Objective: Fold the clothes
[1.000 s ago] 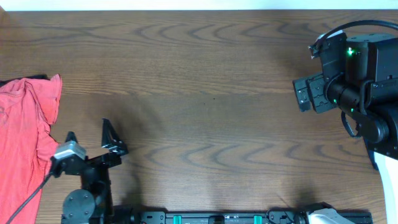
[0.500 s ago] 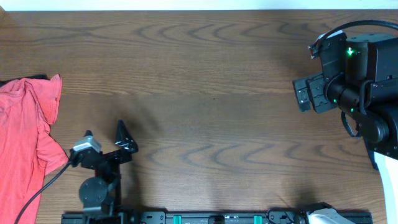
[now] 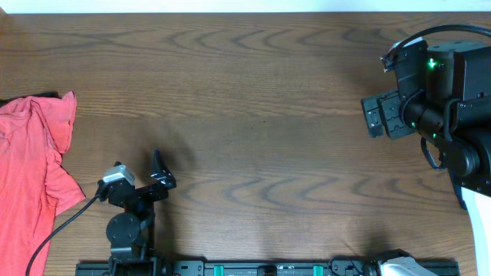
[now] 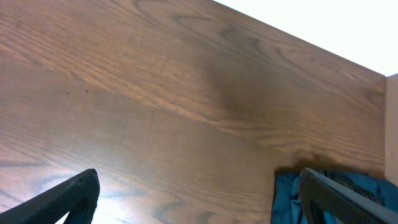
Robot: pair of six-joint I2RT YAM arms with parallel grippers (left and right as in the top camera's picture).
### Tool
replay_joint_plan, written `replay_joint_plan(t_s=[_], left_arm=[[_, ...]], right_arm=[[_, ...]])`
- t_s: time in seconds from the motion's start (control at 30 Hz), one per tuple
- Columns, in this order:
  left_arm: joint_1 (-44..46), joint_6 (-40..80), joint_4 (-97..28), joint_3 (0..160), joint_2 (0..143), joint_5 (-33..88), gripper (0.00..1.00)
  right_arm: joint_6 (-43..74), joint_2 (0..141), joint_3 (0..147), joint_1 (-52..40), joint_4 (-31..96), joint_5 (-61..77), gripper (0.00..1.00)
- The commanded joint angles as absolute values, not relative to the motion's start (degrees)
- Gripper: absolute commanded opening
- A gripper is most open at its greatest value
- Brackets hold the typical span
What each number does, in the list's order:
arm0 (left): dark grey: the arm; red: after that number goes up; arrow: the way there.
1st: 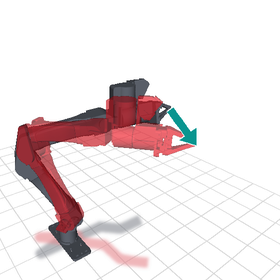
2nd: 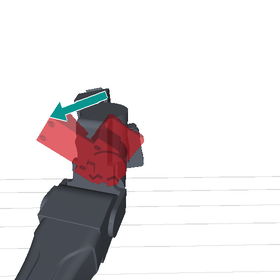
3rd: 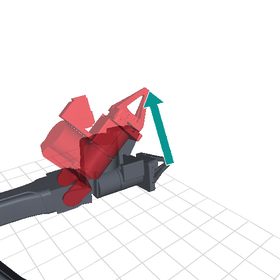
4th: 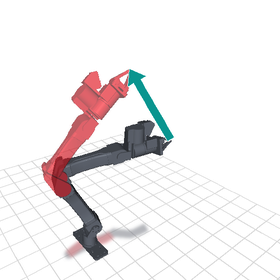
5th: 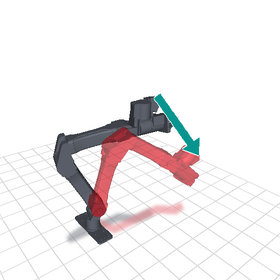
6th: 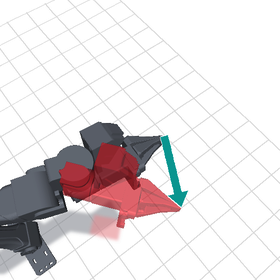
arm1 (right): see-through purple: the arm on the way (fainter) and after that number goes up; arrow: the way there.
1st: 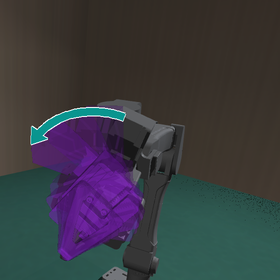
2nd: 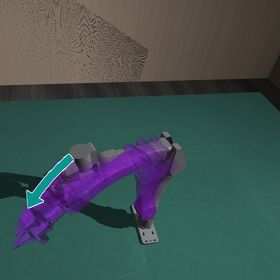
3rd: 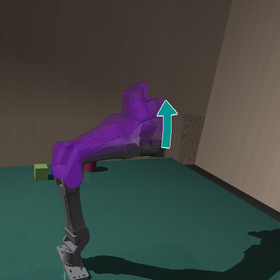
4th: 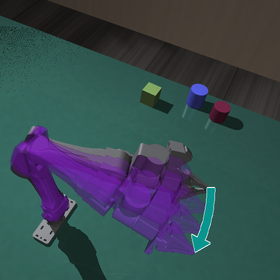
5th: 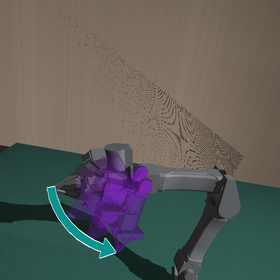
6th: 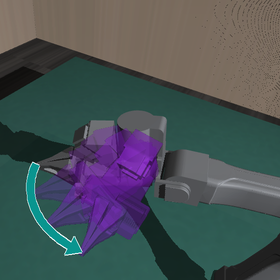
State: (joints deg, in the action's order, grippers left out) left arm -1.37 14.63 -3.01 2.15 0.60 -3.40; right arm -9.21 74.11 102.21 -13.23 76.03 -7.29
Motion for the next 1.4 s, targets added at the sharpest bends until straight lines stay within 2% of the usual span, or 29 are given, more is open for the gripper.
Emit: replay_joint_plan(t_s=[0.0,1.17,1.37], left_arm=[[-1.1,11.4,-3.8,0.2,0.1,-4.3,0.98],[-1.1,11.4,-3.8,0.2,0.2,-4.3,0.98],[-1.1,11.4,-3.8,0.2,0.2,-4.3,0.98]], right_arm=[[-8.2,73.4,102.3,-12.7,76.1,-7.2,0.99],[-9.1,73.4,102.3,-12.7,75.9,-7.5,0.99],[-11.1,70.3,99.6,-12.8,67.3,-7.0,0.99]])
